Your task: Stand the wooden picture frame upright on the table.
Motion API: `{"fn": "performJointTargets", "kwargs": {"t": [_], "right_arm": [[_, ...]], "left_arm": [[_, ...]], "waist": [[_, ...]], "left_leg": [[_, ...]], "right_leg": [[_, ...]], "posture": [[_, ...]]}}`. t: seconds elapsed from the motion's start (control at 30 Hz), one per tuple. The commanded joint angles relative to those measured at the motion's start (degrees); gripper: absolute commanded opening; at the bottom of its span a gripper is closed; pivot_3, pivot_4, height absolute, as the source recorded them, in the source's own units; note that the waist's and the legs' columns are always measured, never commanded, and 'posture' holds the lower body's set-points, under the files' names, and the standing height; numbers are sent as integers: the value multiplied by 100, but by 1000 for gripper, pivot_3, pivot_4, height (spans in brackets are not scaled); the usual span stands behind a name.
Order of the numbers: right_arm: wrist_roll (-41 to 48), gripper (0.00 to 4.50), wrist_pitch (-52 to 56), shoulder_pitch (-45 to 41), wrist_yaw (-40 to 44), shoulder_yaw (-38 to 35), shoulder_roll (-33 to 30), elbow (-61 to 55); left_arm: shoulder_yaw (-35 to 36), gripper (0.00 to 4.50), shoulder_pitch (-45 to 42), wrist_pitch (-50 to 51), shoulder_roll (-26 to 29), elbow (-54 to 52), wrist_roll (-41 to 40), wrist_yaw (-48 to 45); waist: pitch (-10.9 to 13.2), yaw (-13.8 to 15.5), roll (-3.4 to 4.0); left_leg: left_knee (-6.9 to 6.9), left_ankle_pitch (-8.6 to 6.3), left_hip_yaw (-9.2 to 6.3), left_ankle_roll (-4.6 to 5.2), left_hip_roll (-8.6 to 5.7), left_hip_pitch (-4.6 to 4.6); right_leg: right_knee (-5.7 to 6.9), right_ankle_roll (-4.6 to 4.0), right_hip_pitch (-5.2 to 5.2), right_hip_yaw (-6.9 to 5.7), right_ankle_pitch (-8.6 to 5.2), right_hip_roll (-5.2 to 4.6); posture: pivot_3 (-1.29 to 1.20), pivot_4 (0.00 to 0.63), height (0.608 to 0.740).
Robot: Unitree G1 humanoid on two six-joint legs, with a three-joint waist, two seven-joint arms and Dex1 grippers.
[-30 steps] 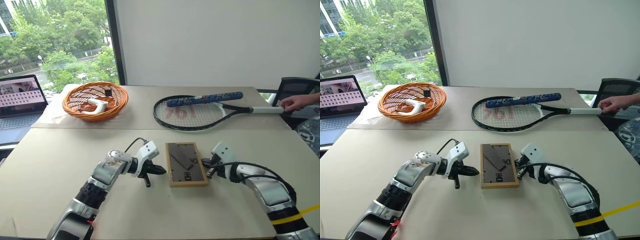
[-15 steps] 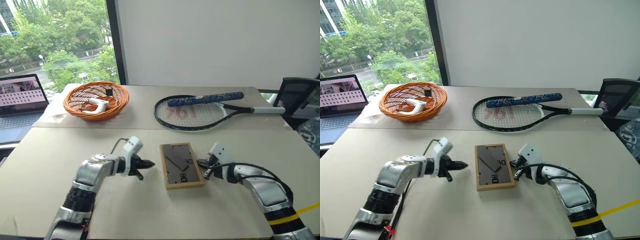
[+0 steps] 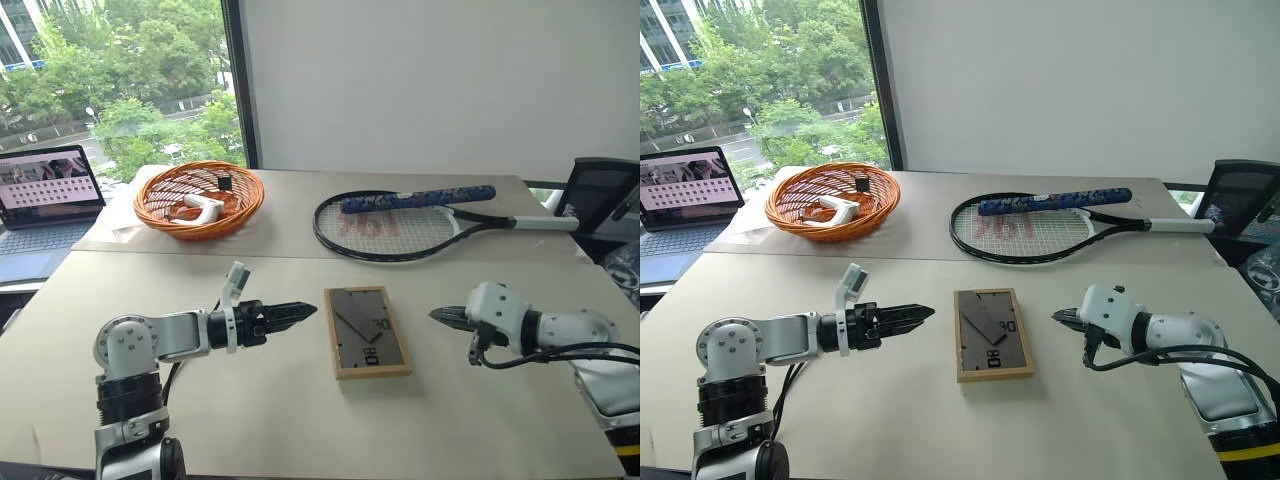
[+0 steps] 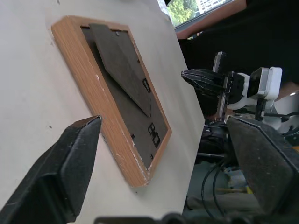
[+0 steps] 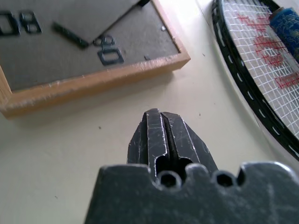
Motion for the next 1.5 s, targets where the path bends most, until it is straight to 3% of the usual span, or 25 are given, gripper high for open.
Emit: {"fn": "performJointTargets", "kwargs": {"t": [0.03,0.13,0.23,0.53,0.87,0.9,0.93,1.17,1.27,1.37,1.5], "right_arm": [[-415,0,-713,-121,-56,248,19,429],[-625,0,-1023,-152,-72,468,67,742],[-662,0,-1208,-145,-68,631,205,846],[-590,0,-917,-189,-22,908,782,326],[-632,0,-572,-153,-123,966,1042,110],[-636,0,-549,-167,-130,967,1053,104],[-633,0,-520,-181,-137,966,1064,97],[-469,0,-223,-259,-235,740,1109,62],[107,0,446,-321,-299,267,1158,-185],[1235,0,1856,-456,-173,-565,953,-550],[2868,1169,3792,-951,-240,-1371,803,-1016]], "left_arm": [[-200,4471,87,-268,-428,360,-1299,1947],[-1131,4471,373,-1147,-286,422,-2909,3518],[-1814,4471,481,-1754,-125,284,-3601,4411],[-2612,4471,435,-2303,-322,143,-3635,4858],[-2357,4471,244,-2399,-754,322,-3635,4510],[-2345,3933,227,-2371,-739,330,-3635,4458],[-2329,3735,217,-2322,-726,333,-3635,4396],[-2009,1111,8,-1968,-278,592,-3635,3659],[-1936,1071,-183,-1951,-47,804,-3635,3376],[-1746,1071,-477,-1728,380,964,-3635,2621],[-1850,1071,-727,-1321,1045,856,-3467,1521]], "waist": [[1,31,-1],[1,37,-2],[-1,42,-3],[-8,131,-5],[-8,181,-8],[-8,181,-8],[-8,179,-8],[-7,162,-9],[-5,166,-10],[1,169,-12],[9,164,-21]], "left_leg": [[1,0,0,0,0,0],[1,0,-1,-1,-1,-1],[-2,3,-3,-5,-1,1],[-4,18,-3,-33,-4,24],[-5,20,-4,-36,-6,13],[-7,20,-3,-37,-6,11],[-10,21,-4,-38,-6,11],[-22,28,-4,-48,-6,11],[-30,34,-4,-58,-6,10],[-33,34,-4,-58,-6,1],[-42,34,-5,-59,-6,-7]], "right_leg": [[-1,0,0,0,1,0],[-1,-2,1,1,2,-2],[3,-4,1,1,4,-2],[-6,-5,23,1,7,-2],[-11,-3,12,1,8,-2],[-11,-4,9,1,8,-2],[-11,-4,8,1,8,-2],[-11,-4,-1,1,8,-2],[-11,-4,-5,1,8,-2],[-11,-5,-11,1,8,-2],[-12,-10,-20,0,8,-2]], "posture": [[0,150,705],[0,150,705],[0,150,705],[0,150,705],[0,150,705],[0,150,705],[0,150,705],[0,150,705],[0,150,705],[0,150,705],[0,150,705]]}}
